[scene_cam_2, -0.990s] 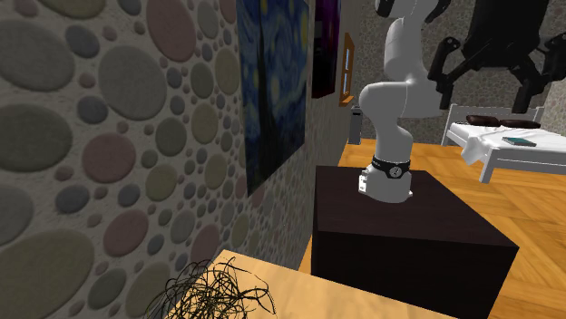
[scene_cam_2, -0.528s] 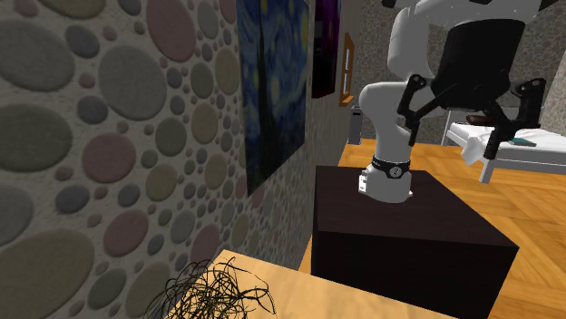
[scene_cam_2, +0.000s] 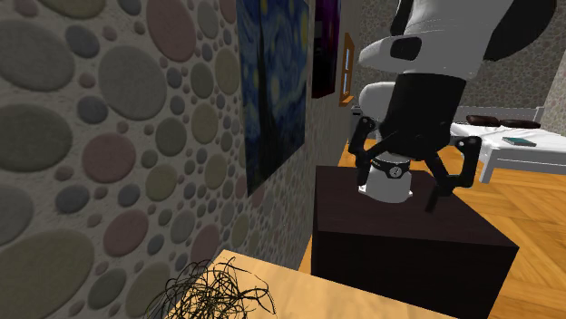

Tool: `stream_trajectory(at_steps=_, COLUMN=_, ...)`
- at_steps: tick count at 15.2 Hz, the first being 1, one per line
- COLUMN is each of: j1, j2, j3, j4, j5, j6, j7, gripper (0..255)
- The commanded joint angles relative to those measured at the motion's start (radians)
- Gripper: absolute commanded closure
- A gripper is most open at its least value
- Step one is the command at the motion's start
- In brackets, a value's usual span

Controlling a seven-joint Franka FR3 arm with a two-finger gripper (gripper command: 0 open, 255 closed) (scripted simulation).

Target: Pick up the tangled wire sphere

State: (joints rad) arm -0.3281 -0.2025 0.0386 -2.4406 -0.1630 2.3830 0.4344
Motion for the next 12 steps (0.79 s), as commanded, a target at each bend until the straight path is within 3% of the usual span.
stream_trajectory(at_steps=1, j1=-0.024, j2=0.064, j3=-0.006, j4=0.026, j5=-0.032, j6=0.048, j7=0.048, gripper=0)
stream_trajectory(at_steps=12, j1=-0.115, j2=0.38, j3=-0.1, j4=0.199, j5=-0.195, j6=0.234, j7=0.291, gripper=0)
